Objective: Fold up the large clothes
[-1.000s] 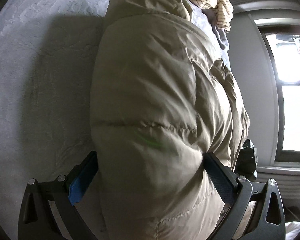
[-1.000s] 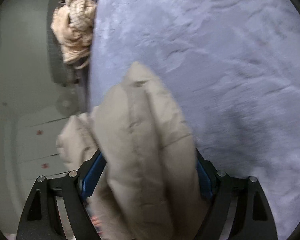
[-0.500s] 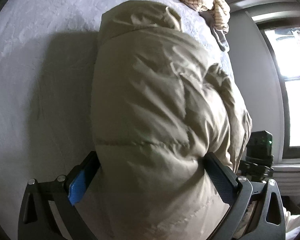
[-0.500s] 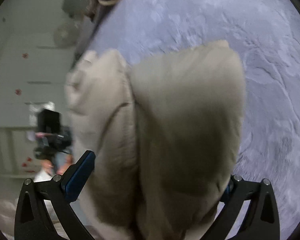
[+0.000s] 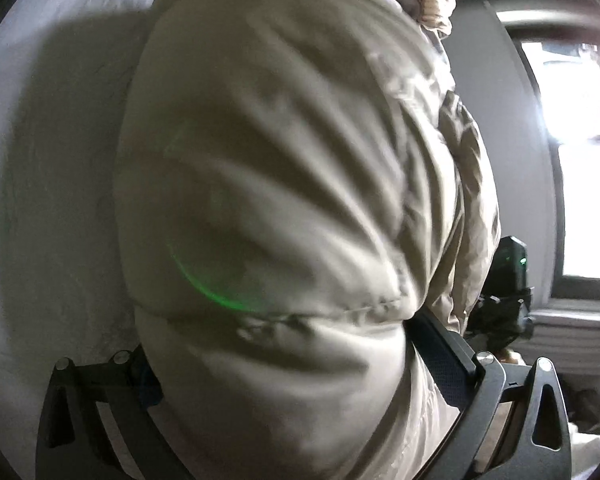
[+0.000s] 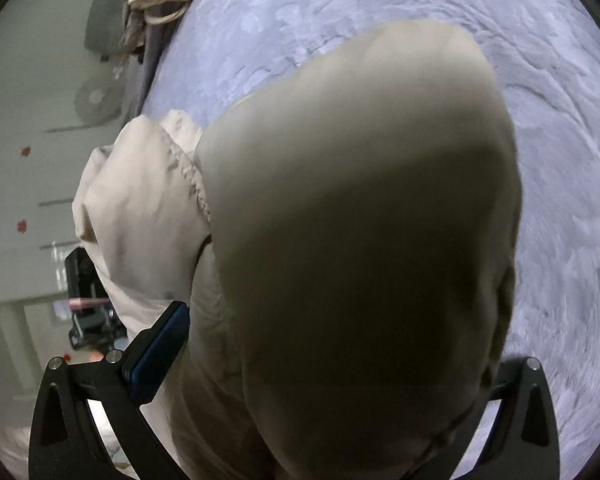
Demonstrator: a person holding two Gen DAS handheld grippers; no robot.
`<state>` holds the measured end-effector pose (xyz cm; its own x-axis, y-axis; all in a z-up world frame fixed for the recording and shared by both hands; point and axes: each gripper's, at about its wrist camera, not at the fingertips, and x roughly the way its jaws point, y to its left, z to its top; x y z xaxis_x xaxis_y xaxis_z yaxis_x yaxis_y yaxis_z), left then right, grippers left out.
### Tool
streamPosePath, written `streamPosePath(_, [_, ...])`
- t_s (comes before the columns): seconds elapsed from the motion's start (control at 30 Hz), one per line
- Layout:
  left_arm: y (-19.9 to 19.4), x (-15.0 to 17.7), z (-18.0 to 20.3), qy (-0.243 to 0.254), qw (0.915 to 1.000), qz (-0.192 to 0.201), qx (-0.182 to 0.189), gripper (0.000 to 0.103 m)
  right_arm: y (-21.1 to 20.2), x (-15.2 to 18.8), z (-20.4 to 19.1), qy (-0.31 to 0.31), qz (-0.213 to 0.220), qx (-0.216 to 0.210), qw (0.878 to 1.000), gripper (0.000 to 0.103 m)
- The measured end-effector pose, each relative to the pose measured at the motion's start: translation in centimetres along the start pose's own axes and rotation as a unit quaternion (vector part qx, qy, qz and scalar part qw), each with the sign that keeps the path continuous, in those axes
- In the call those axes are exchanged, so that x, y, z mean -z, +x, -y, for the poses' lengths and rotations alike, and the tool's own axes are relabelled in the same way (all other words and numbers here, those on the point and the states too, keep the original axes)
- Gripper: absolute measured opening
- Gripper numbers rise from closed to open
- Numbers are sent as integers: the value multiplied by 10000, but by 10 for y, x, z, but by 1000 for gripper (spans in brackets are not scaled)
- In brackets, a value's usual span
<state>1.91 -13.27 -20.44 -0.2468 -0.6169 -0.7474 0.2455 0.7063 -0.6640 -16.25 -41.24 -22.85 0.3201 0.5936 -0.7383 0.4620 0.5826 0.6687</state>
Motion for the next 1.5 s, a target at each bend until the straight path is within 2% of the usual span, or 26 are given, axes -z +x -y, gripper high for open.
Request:
streamPosePath(0.07, [-5,0,11,246,9995,85,-168,95,-1,5,-1,124,105,65,9998,98])
streamPosePath(0.13, [-11,-1,21,431,9987,162,-224,85,-5,10,-6,160,218,112,9996,85])
streamPosePath(0.2, [-19,-1,28,577,9979,229,-202,76,-12,13,-12,160,314,99,9993,64])
streamPosePath(0.27, [-28,-2,32,624,9976,286,-105,72,-19,17,-22,111,385,107,9991,52])
streamPosePath(0.4, [-54,-8,41,797,9953,542,-71,72,-27,13,-49,-93,437,41,9990,46])
streamPosePath(0.57, [-93,-41,38,774,9926,933,-122,72,-26,-6,-83,-323,560,-189,9977,46])
streamPosePath(0.7, [-121,-74,29,804,9883,1261,-310,72,-8,-43,-120,-581,580,-357,9960,46])
streamPosePath(0.87, [-142,-128,10,773,9820,1586,-673,72,18,-88,-149,-756,615,-426,9943,46])
streamPosePath(0.97, [-142,-161,-7,710,9789,1697,-887,72,35,-116,-157,-798,622,-439,9939,46])
streamPosePath(1.0, [-141,-178,-25,677,9778,1719,-988,72,41,-125,-159,-825,622,-410,9938,46])
streamPosePath(1.13, [-125,-208,-61,469,9764,1680,-1274,77,64,-154,-160,-923,634,-134,9936,46])
streamPosePath(1.2, [-117,-214,-73,330,9768,1687,-1276,83,74,-162,-158,-904,630,3,9939,46])
streamPosePath(1.27, [-109,-203,-80,344,9750,1750,-1326,88,80,-172,-151,-838,630,21,9945,51])
streamPosePath(1.3, [-108,-180,-81,381,9742,1767,-1354,90,83,-173,-146,-842,631,46,9944,55])
streamPosePath(1.4, [-100,-175,-80,380,9726,1787,-1434,93,92,-175,-140,-766,625,84,9951,65])
streamPosePath(1.47, [-100,-177,-76,403,9719,1784,-1481,93,94,-177,-136,-600,614,52,9963,67])
streamPosePath(1.5, [-100,-177,-73,430,9710,1785,-1529,93,100,-190,-143,-557,619,95,9965,67])
